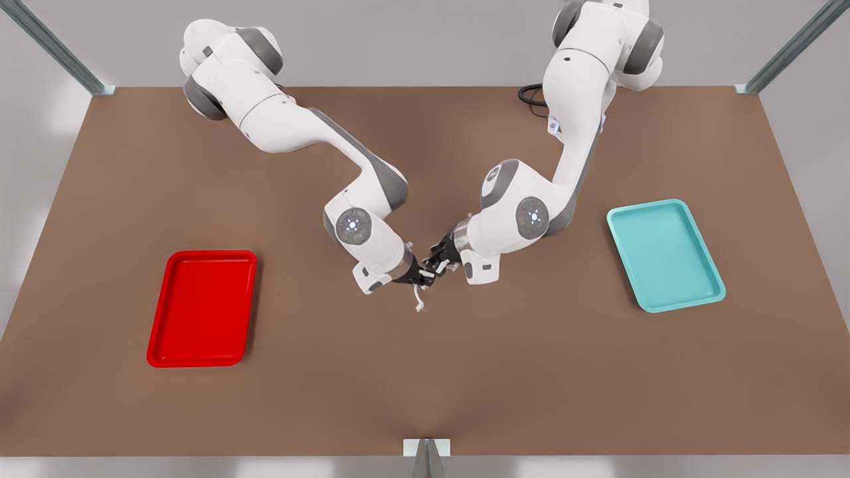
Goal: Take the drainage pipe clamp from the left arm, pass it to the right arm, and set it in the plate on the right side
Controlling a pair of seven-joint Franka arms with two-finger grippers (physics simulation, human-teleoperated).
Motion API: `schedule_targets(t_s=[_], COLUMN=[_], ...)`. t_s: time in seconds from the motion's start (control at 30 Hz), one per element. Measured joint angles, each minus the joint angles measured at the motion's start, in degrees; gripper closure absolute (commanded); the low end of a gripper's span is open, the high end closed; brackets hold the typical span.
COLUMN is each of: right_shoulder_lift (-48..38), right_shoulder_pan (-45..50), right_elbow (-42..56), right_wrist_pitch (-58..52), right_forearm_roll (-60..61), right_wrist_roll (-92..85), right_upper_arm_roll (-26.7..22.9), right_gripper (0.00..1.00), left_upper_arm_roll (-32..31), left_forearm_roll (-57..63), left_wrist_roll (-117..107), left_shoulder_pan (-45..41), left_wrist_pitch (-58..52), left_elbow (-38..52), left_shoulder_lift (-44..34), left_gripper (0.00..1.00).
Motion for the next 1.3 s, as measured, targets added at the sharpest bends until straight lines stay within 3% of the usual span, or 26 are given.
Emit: schedule_targets(t_s=[0.17,0.27,0.5,0.53,0.6,0.67,0.8,0.93,1.1,1.13,1.17,1.23,1.3], right_shoulder_lift=[-0.16,-2.47,-11.56,-12.62,-14.72,-16.28,-16.97,-13.68,-7.52,-6.46,-5.77,-5.24,-5.17], right_shoulder_pan=[-0.79,-3.83,-18.5,-21.3,-27.1,-36.69,-47.74,-51.46,-54.79,-55.63,-56.08,-56.33,-56.02], right_elbow=[-0.01,-2.98,-21.8,-23.67,-26.9,-29.73,-32.19,-31.94,-29.48,-29.21,-29.08,-29.0,-28.97], right_wrist_pitch=[-0.38,-2.64,-5.3,-5.46,-5.74,-6.03,-6.91,-7.32,-6.93,-6.68,-6.49,-6.19,-6.06], right_forearm_roll=[-1.44,-4.03,-13.12,-13.79,-14.67,-15.16,-15.62,-17.13,-18.34,-18.45,-18.58,-18.79,-19.04], right_wrist_roll=[-0.11,-0.74,-5.78,-7.04,-9.9,-13.39,-21.05,-27.92,-35.18,-36.56,-37.84,-40.13,-42.0], right_upper_arm_roll=[-0.01,0.06,0.09,0.09,0.88,4.79,6.62,6.32,6.08,6.11,6.13,6.15,6.32], right_gripper=[0.79,0.79,0.79,0.79,0.79,0.79,0.79,0.79,0.78,0.7,0.34,0.0,0.0], left_upper_arm_roll=[0.46,0.63,14.88,12.39,-1.56,-7.44,-9.37,-9.61,-9.8,-9.88,-9.92,-9.95,-10.0], left_forearm_roll=[0.84,1.6,17.57,19.63,26.53,31.02,35.35,36.85,37.21,37.23,37.24,37.26,37.27], left_wrist_roll=[0.2,1.77,18.74,21.84,27.67,33.56,43.63,51.73,59.75,61.13,62.43,64.84,66.99], left_shoulder_pan=[1.12,8.66,15.38,18.86,30.54,35.99,37.44,37.24,37.25,37.13,37.06,37.04,37.05], left_wrist_pitch=[-4.08,-11.49,-27.4,-28.61,-30.21,-29.64,-28.66,-28.08,-27.49,-27.07,-26.69,-26.1,-25.67], left_elbow=[2.6,3.38,3.96,3.92,1.74,-3.56,-4.74,-0.59,0.7,0.87,0.99,1.07,1.14], left_shoulder_lift=[-1.59,-3.14,-5.57,-8.53,-15.35,-20.94,-20.77,-14.48,-13.4,-13.28,-13.0,-12.66,-12.58], left_gripper=[0.0,0.0,0.0,0.0,0.0,0.0,0.0,0.0,0.0,0.0,0.0,0.0,0.0])
